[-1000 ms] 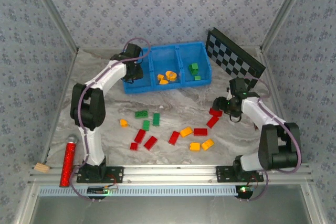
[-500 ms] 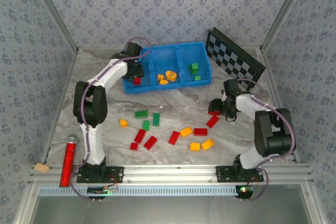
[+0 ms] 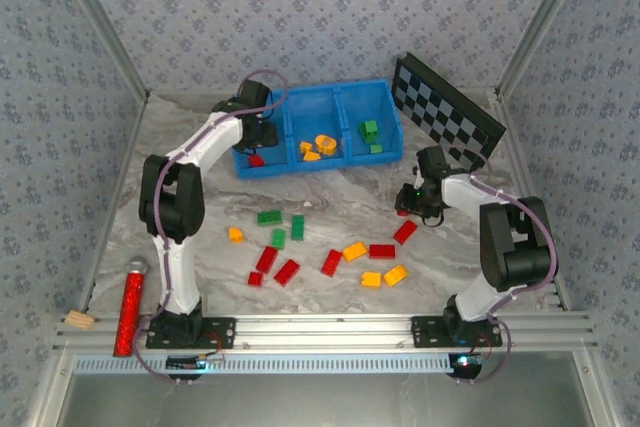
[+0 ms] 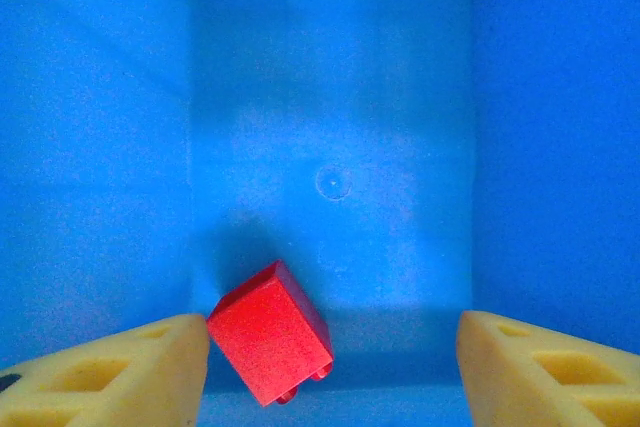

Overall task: Sort the legos into containers by color
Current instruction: Pick up the lego from the middle-right of the table, then place the lego in the container.

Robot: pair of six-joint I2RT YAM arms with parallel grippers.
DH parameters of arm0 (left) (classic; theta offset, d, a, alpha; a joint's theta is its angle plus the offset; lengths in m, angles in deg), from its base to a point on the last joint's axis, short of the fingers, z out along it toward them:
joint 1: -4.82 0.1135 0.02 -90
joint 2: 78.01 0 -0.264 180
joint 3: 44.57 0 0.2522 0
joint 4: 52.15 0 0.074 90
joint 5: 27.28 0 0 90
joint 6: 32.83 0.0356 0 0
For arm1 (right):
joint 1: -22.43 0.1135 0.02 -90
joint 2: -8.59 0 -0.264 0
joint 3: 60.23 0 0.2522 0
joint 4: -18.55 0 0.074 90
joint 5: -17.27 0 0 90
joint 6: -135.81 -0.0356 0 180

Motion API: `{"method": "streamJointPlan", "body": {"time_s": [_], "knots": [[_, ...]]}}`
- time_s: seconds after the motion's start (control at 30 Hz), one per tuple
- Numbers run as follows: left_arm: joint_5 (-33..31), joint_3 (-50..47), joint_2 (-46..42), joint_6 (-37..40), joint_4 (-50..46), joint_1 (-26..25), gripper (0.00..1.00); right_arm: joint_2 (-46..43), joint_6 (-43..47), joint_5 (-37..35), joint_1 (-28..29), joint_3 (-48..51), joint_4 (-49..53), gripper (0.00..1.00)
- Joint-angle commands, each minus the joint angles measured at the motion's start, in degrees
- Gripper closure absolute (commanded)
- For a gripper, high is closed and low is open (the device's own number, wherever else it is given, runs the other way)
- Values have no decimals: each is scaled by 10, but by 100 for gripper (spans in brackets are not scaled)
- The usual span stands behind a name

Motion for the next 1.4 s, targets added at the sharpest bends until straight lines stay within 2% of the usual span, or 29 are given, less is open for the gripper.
{"method": "streamJointPlan", "body": {"time_s": [0.0,0.2,0.3,0.43,0.67,0.83,0.93,1.2,1.37], "knots": [[4,-1,-50,9,16,9,33,9,3,-29,9,-15,40,69],[16,7,-112,31,-7,15,32,-36,26,-66,28,-92,140,73],[15,13,-164,57,-30,15,30,-51,49,-85,50,-170,188,74],[24,6,-253,82,-58,25,28,-18,99,-104,112,-318,206,75],[54,-97,-449,93,-87,94,23,167,228,-146,247,-586,178,75],[71,-187,-562,97,-152,146,21,338,288,-141,304,-820,234,75],[88,-240,-606,92,-184,161,21,406,314,-143,329,-899,244,75],[166,-382,-671,45,-199,167,20,486,374,-168,364,-907,177,75],[176,-444,-666,8,-205,166,21,527,403,-198,373,-919,160,74]]}}
